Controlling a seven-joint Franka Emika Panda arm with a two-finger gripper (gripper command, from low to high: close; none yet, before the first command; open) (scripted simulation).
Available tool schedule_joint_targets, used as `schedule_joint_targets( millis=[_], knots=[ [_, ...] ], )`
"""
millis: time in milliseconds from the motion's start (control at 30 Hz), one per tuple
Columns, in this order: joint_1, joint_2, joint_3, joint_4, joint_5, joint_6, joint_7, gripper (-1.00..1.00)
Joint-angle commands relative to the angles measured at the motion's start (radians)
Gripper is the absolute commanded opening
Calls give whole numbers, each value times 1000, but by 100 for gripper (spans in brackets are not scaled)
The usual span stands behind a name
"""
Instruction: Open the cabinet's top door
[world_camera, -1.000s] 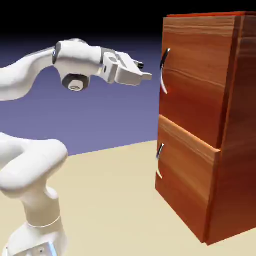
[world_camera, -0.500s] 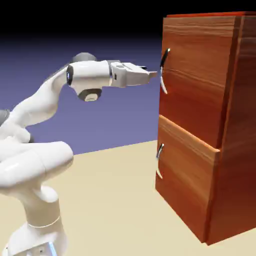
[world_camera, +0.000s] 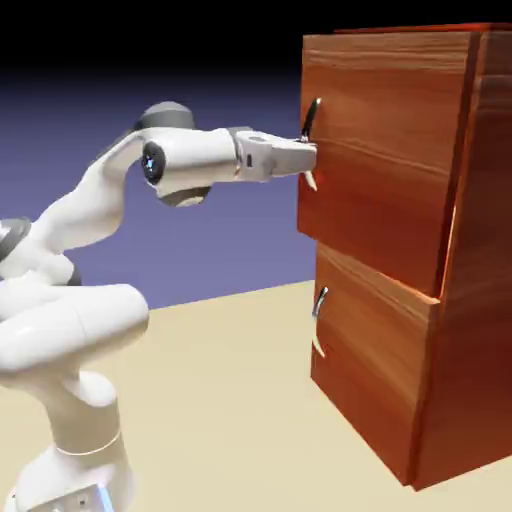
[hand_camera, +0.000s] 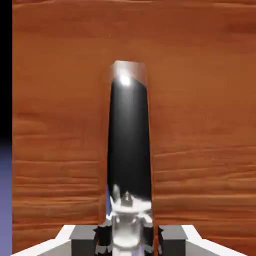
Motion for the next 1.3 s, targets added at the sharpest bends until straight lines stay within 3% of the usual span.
schedule_joint_targets(
  millis=[0,467,867,1267],
  knots=[
    [-15,-16,-16,-16,0,-43,2,-100],
    [-273,-23,-281,-157,-59,-640,-79,-100],
    [-429,400,-519,-79,-394,-1097,-410,-100],
    [-510,835,-560,152,-740,-1347,-744,-100]
  ],
)
